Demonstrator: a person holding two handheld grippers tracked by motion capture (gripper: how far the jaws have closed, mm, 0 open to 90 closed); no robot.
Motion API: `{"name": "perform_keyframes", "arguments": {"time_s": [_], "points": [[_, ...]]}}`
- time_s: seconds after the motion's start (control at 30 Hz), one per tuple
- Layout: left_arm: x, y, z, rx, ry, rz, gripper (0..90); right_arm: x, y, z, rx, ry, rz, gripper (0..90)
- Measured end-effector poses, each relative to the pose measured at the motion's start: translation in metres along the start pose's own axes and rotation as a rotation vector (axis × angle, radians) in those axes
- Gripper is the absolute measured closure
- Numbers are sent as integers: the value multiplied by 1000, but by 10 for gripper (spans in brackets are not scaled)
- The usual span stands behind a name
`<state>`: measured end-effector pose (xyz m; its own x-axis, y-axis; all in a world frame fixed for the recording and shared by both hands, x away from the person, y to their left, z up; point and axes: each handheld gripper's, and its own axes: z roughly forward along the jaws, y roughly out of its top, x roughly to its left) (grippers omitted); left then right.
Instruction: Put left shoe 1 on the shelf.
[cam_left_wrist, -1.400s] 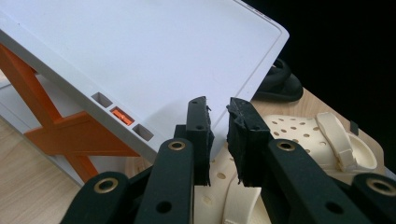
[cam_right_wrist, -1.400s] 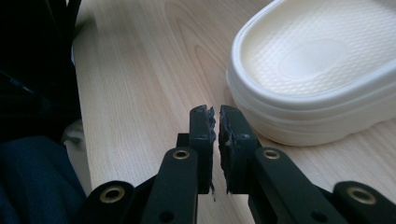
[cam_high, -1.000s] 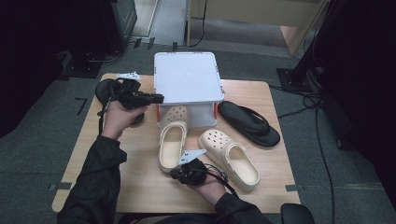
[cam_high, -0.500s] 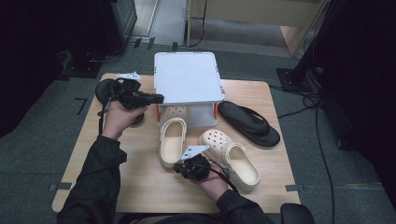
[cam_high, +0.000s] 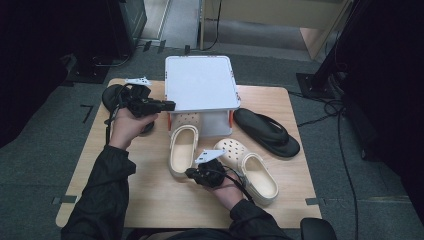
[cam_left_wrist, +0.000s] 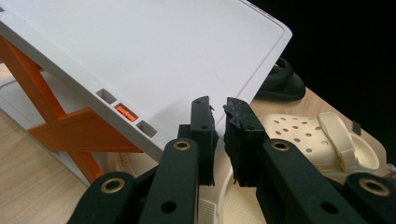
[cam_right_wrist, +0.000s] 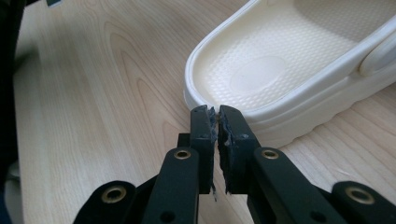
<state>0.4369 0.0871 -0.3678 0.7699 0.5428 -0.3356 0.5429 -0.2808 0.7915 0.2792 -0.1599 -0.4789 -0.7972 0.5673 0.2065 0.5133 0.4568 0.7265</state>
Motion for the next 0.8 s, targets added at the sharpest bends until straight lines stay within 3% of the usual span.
{"name": "perform_keyframes", "arguments": {"time_s": [0.2,0.3,0.8], "points": [[0,0,0,-1,-2,-2,819,14,0,9,17,18,-44,845],[0,0,0,0,-2,-2,819,16,-1,16,34,-2,-67,850],[1,0,0,0,-7,-4,819,0,14,20,42,-82,-77,859]]}}
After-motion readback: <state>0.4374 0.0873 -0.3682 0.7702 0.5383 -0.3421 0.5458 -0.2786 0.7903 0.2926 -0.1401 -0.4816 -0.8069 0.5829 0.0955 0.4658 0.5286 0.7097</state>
